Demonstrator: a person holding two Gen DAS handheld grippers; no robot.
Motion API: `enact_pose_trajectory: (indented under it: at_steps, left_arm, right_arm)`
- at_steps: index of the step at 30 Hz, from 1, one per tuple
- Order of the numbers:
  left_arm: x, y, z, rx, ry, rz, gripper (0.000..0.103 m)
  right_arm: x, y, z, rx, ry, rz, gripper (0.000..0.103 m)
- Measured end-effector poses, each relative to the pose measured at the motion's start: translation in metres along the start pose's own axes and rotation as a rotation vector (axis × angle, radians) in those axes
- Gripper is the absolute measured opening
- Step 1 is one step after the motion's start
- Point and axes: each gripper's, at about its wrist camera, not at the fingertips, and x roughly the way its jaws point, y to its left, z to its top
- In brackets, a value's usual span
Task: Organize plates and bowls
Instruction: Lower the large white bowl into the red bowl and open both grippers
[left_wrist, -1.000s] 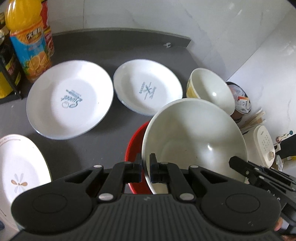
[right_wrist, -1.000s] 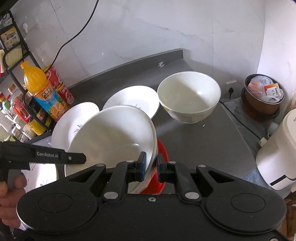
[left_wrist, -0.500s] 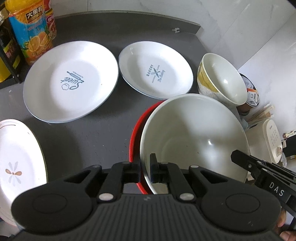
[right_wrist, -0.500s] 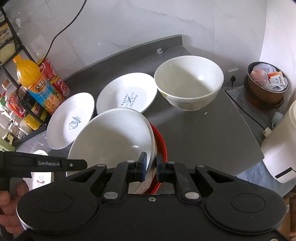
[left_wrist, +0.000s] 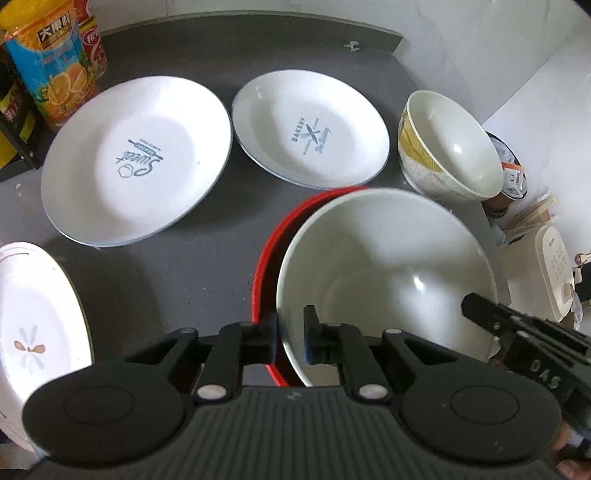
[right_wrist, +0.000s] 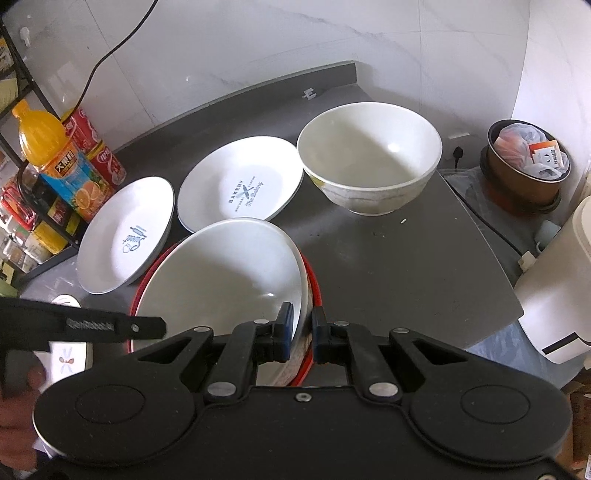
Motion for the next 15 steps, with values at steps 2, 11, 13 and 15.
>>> enact_pose_trajectory:
  at_steps: [2,11,13,15]
  left_arm:
    - [-0.005,0.003,0.001,-0.007,-0.009,-0.007,0.011]
    - [-0.025,0.01,0.005,-0.006,-0.071,-0.016,0.012]
    - [-0.026,0.013,0.005,-0.012,-0.071,-0.013,0.012]
    - [-0.028,0.015,0.005,-0.014,-0.075,-0.014,0.012]
  right_arm:
    - [0.002,0.001,-0.001,-0.009,0.0,-0.005,0.01]
    - [0.009,0.015,0.003,-0.096,-0.007,-0.047,0.008]
    - [0.011,0.017,0.003,-0.098,0.001,-0.051,0.01]
    - [0.012,0.018,0.003,-0.1,0.008,-0.053,0.011]
